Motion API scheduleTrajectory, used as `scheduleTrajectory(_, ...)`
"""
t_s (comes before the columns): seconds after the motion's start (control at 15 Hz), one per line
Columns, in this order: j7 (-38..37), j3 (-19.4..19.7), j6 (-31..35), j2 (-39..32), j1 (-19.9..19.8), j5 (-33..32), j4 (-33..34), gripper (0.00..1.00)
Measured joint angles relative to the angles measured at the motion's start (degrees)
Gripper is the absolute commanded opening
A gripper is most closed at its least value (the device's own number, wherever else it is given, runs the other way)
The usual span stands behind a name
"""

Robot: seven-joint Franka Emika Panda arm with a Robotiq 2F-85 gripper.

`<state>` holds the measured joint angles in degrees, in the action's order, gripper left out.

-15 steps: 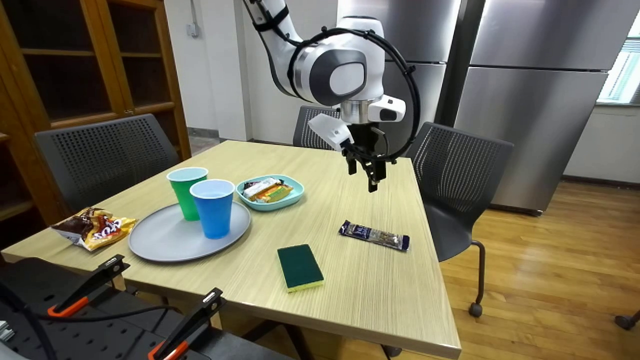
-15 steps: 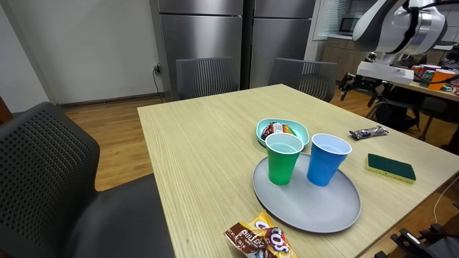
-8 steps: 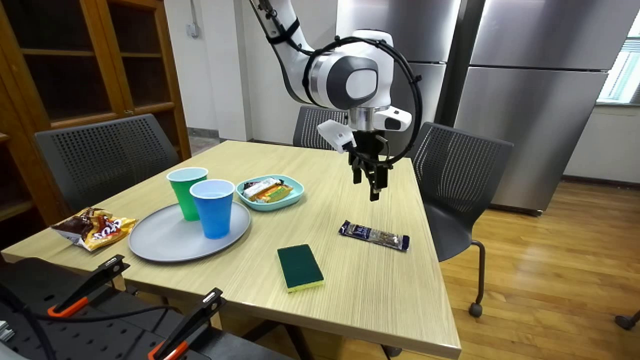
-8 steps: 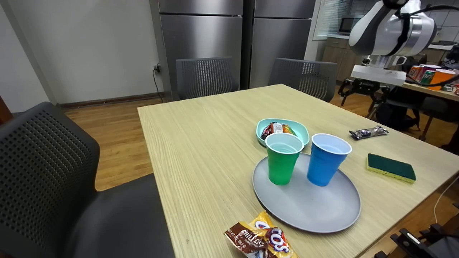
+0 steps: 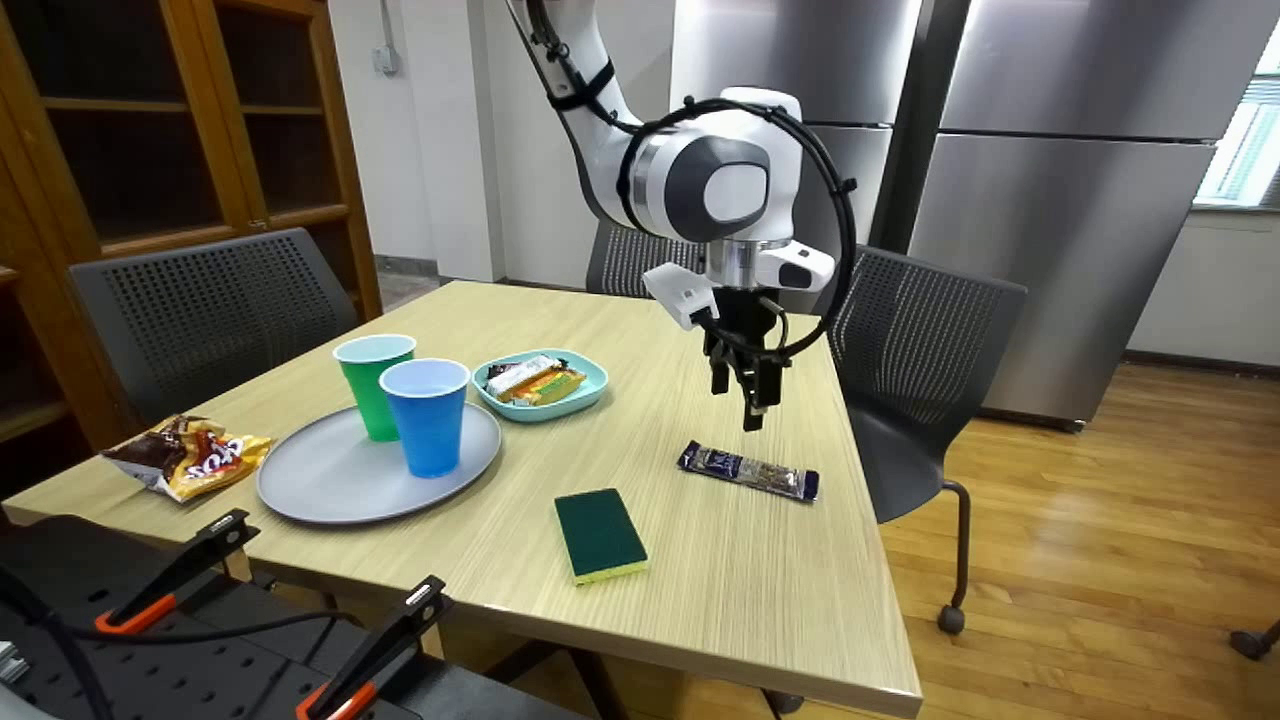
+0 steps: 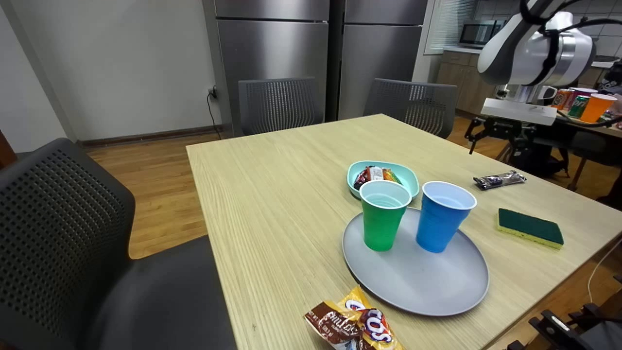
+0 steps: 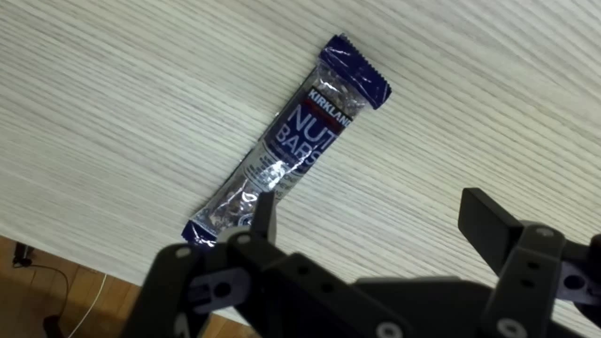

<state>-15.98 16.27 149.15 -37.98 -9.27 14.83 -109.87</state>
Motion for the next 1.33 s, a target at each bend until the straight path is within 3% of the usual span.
scheduleTrajectory(1.07,-3.0,0.0,4.3,-5.3,-0.4,0.0,-0.7,1.00)
scheduleTrajectory(1.13,-3.1,0.0,4.3,-5.4,-0.4,0.0,-0.7,0.75)
scheduleTrajectory(1.2,-3.2,0.0,4.3,-5.5,-0.4,0.0,-0.7,0.72)
scheduleTrajectory(1.33,-3.4,0.0,4.4,-5.6,-0.4,0.0,-0.7,0.56)
